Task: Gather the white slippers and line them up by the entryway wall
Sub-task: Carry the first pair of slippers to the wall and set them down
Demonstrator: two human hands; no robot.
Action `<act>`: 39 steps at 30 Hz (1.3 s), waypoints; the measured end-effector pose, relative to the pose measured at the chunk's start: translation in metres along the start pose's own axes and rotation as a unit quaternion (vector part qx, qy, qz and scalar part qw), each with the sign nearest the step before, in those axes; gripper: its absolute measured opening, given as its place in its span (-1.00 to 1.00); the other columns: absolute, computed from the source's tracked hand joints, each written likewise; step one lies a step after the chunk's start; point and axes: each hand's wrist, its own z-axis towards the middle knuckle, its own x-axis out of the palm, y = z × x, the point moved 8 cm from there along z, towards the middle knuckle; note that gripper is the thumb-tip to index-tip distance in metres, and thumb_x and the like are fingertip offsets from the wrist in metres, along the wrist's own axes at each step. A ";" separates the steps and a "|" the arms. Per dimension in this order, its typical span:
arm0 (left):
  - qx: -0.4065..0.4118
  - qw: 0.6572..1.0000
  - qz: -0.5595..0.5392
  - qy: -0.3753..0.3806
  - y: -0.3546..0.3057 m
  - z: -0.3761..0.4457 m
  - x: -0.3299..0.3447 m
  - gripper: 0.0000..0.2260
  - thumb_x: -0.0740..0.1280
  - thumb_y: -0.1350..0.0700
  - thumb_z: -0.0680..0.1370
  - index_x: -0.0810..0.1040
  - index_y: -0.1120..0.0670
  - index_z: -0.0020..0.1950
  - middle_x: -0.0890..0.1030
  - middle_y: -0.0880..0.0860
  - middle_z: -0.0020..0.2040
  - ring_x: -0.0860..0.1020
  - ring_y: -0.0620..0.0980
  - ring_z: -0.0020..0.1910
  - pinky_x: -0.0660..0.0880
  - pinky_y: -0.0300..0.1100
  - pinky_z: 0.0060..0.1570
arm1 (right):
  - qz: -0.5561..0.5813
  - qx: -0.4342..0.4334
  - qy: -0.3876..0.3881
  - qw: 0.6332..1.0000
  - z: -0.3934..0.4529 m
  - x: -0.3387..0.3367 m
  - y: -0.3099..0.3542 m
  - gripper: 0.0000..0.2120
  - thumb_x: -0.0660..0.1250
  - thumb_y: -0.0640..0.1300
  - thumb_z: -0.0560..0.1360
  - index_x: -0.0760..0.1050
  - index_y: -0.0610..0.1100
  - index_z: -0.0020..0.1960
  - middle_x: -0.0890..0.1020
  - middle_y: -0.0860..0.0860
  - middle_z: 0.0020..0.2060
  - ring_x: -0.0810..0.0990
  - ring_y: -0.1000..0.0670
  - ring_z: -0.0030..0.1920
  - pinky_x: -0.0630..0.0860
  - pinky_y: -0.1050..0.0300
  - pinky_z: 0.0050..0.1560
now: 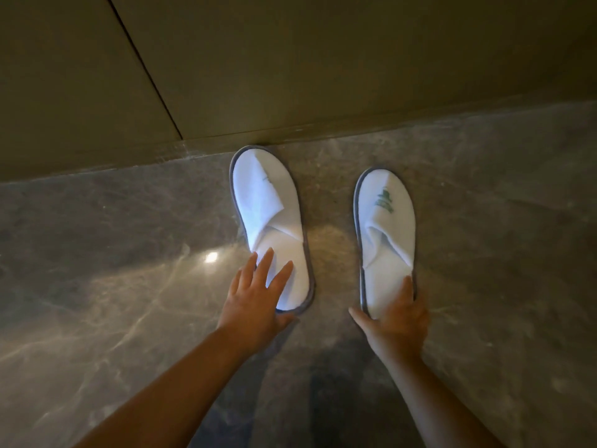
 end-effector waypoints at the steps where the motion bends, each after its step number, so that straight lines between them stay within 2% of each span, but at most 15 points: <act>1: -0.001 1.000 0.020 0.009 -0.002 0.004 0.004 -0.28 0.18 -0.26 0.43 -0.15 -0.13 0.44 -0.19 0.05 0.52 -0.18 0.14 0.49 -0.12 0.02 0.46 | 0.006 0.002 0.007 1.000 0.002 0.002 -0.001 0.01 0.48 0.13 0.21 -0.08 -0.08 0.42 0.18 -0.22 0.40 0.27 -0.23 0.34 0.34 -0.16 0.27; 5: -0.019 0.997 0.067 0.042 -0.005 0.016 0.016 -0.25 0.16 -0.28 0.43 -0.19 -0.10 0.44 -0.22 0.08 0.52 -0.22 0.18 0.48 -0.13 0.06 0.45 | 0.006 -0.009 0.003 1.000 0.011 -0.002 0.000 -0.05 0.48 0.09 0.23 -0.02 -0.10 0.40 0.24 -0.21 0.37 0.31 -0.22 0.29 0.38 -0.12 0.23; 10: -0.035 0.994 0.076 0.067 -0.010 0.014 0.011 -0.24 0.17 -0.29 0.41 -0.18 -0.09 0.45 -0.20 0.09 0.52 -0.19 0.18 0.49 -0.10 0.07 0.45 | 0.043 -0.033 -0.011 0.998 0.017 -0.024 0.006 -0.06 0.52 0.01 0.18 0.08 -0.13 0.38 0.30 -0.22 0.32 0.33 -0.24 0.26 0.38 -0.19 0.23; 15: -0.010 0.995 0.062 0.077 -0.028 0.012 -0.031 -0.28 0.15 -0.26 0.45 -0.14 -0.06 0.45 -0.17 0.09 0.53 -0.15 0.16 0.50 -0.10 0.04 0.45 | 0.065 -0.015 -0.024 0.997 0.005 -0.067 0.015 -0.10 0.53 -0.03 0.15 0.14 -0.14 0.36 0.36 -0.23 0.28 0.35 -0.25 0.24 0.37 -0.14 0.21; 20: 0.044 0.997 0.039 0.058 -0.055 0.003 -0.091 -0.32 0.17 -0.21 0.47 -0.06 0.00 0.45 -0.11 0.09 0.53 -0.08 0.14 0.50 -0.03 0.02 0.45 | 0.084 -0.012 -0.027 0.996 -0.020 -0.118 0.022 -0.13 0.50 -0.04 0.19 0.14 -0.14 0.37 0.33 -0.20 0.32 0.30 -0.23 0.28 0.27 -0.05 0.27; 25: 0.057 0.997 0.021 0.054 -0.074 0.001 -0.111 -0.33 0.23 -0.15 0.46 -0.02 0.00 0.45 -0.06 0.07 0.53 -0.02 0.12 0.50 0.03 0.02 0.45 | 0.117 0.011 -0.046 0.992 -0.006 -0.156 0.014 -0.18 0.51 -0.07 0.18 0.21 -0.18 0.33 0.38 -0.26 0.26 0.36 -0.26 0.25 0.35 -0.11 0.27; 28: 0.042 0.998 0.018 0.031 -0.087 0.022 -0.103 -0.36 0.25 -0.12 0.46 0.03 0.00 0.44 0.02 0.07 0.53 0.03 0.10 0.49 0.08 -0.02 0.43 | 0.115 0.011 -0.051 0.992 0.021 -0.150 0.004 -0.23 0.51 -0.06 0.16 0.27 -0.21 0.27 0.42 -0.27 0.20 0.40 -0.26 0.19 0.39 -0.09 0.21; 30: 0.024 0.999 0.005 0.026 -0.098 0.039 -0.084 -0.36 0.27 -0.10 0.45 0.05 -0.01 0.43 0.04 0.04 0.52 0.05 0.08 0.49 0.10 -0.04 0.43 | 0.105 0.009 -0.044 0.993 0.045 -0.139 -0.008 -0.21 0.51 -0.05 0.16 0.25 -0.19 0.29 0.39 -0.27 0.22 0.38 -0.28 0.20 0.35 -0.08 0.21; 39: -0.104 0.987 0.050 0.116 -0.133 0.084 0.019 -0.20 0.27 -0.17 0.43 -0.23 -0.08 0.44 -0.21 0.11 0.52 -0.16 0.17 0.49 0.01 0.10 0.43 | 0.031 -0.031 0.013 0.999 0.131 -0.090 -0.060 -0.13 0.50 0.03 0.18 0.16 -0.12 0.36 0.32 -0.21 0.30 0.32 -0.25 0.25 0.31 -0.07 0.22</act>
